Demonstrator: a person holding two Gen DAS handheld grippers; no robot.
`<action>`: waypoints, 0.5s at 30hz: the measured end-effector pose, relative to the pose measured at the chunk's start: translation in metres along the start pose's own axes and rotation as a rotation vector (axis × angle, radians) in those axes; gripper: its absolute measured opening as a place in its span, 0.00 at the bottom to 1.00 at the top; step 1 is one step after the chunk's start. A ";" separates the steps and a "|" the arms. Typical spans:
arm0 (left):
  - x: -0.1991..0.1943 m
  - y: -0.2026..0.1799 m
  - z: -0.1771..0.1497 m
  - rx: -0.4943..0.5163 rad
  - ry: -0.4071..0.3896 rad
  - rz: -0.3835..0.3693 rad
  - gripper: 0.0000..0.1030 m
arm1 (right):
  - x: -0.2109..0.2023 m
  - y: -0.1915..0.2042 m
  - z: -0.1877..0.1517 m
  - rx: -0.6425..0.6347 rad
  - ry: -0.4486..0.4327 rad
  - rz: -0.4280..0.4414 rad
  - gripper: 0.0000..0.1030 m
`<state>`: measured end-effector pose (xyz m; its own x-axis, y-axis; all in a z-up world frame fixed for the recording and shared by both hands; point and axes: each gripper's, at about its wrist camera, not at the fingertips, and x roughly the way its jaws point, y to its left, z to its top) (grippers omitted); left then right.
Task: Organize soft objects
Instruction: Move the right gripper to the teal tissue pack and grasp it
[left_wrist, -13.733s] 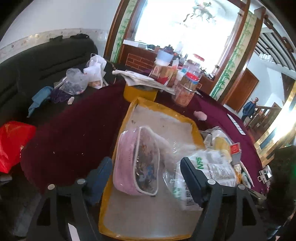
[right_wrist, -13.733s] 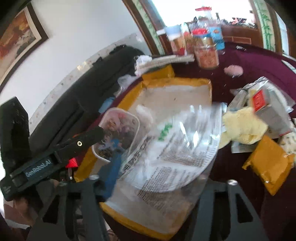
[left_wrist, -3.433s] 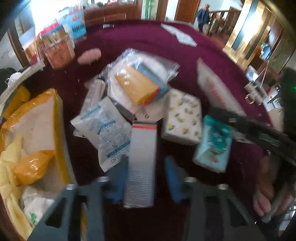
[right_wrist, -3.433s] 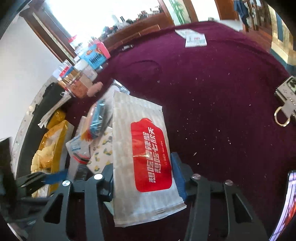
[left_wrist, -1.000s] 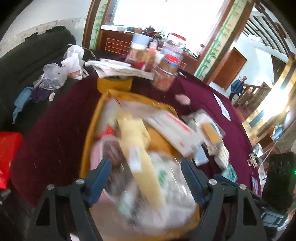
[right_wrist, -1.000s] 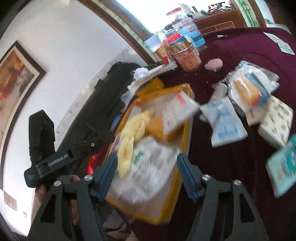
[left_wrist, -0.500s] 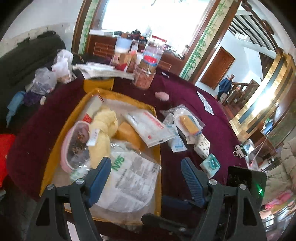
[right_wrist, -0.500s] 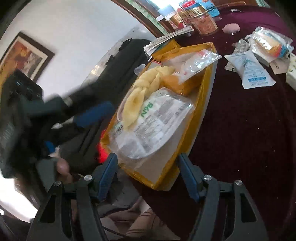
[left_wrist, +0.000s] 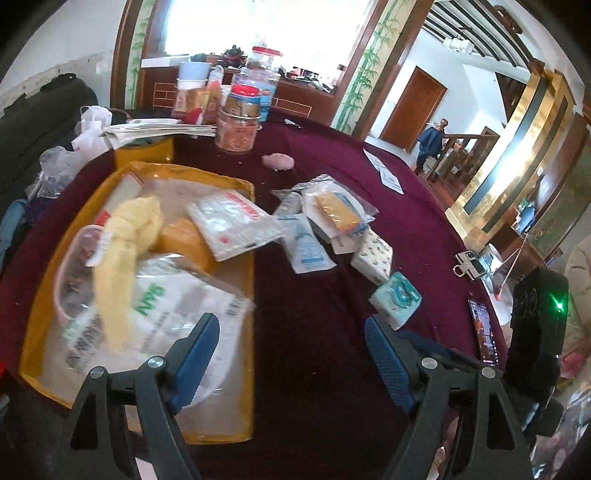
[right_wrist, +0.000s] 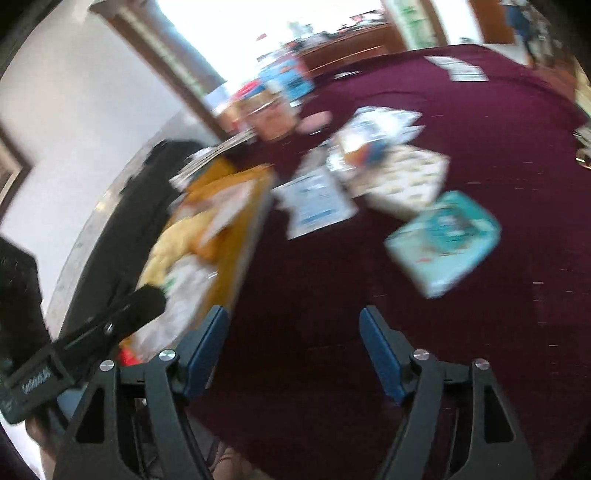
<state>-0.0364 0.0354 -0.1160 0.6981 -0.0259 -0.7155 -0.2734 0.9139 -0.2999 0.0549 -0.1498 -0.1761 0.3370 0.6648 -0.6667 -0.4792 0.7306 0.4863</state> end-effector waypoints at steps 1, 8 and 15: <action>0.004 -0.003 0.000 0.000 0.010 -0.006 0.82 | -0.003 -0.008 0.002 0.022 -0.009 -0.027 0.71; 0.019 -0.019 -0.003 0.012 0.027 -0.015 0.82 | 0.005 -0.048 0.015 0.133 -0.012 -0.222 0.71; 0.027 -0.017 -0.006 -0.002 0.053 -0.012 0.82 | 0.032 -0.058 0.038 0.149 -0.034 -0.320 0.71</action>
<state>-0.0168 0.0172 -0.1340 0.6651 -0.0582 -0.7445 -0.2670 0.9126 -0.3098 0.1242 -0.1651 -0.2045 0.4787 0.4011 -0.7810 -0.2220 0.9159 0.3343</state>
